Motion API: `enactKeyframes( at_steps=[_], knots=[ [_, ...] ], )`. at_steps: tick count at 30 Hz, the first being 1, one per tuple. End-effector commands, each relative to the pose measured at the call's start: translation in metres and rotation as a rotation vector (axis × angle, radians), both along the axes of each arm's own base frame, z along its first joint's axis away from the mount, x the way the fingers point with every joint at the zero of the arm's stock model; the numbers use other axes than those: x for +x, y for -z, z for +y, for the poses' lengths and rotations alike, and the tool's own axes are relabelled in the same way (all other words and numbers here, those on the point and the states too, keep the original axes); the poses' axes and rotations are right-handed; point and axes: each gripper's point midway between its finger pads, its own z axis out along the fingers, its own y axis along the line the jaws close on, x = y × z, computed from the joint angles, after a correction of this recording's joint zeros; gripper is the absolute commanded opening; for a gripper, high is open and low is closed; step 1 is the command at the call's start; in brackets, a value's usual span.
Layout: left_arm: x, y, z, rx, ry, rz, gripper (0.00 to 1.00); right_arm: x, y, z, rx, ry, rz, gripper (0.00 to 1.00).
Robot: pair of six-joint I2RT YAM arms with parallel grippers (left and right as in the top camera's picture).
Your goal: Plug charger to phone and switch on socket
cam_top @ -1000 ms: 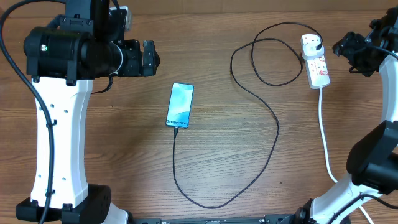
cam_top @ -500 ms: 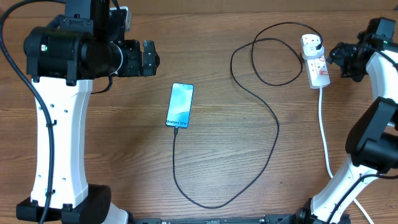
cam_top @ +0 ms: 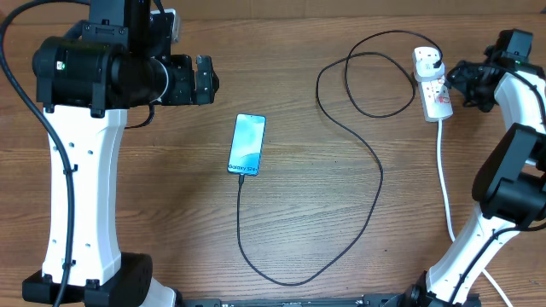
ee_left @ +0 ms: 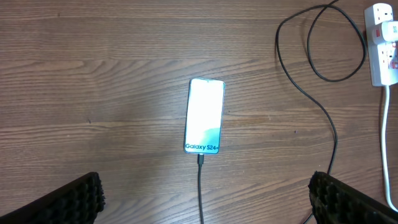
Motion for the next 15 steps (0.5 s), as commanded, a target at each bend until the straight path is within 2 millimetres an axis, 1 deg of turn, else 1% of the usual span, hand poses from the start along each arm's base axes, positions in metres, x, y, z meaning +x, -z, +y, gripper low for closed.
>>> enactKeyframes(
  at_steps=[1,9,15],
  knots=[
    [-0.004,-0.008,0.004,0.011,0.001,-0.029,1.00,0.003,0.005,-0.006,-0.033,-0.025,0.004,0.77],
    [-0.004,-0.008,0.004,0.011,0.001,-0.028,1.00,0.008,0.013,-0.008,-0.038,-0.025,-0.010,0.77],
    [-0.004,-0.008,0.004,0.011,0.001,-0.029,1.00,0.009,0.027,-0.008,-0.032,-0.026,0.004,0.77]
  ],
)
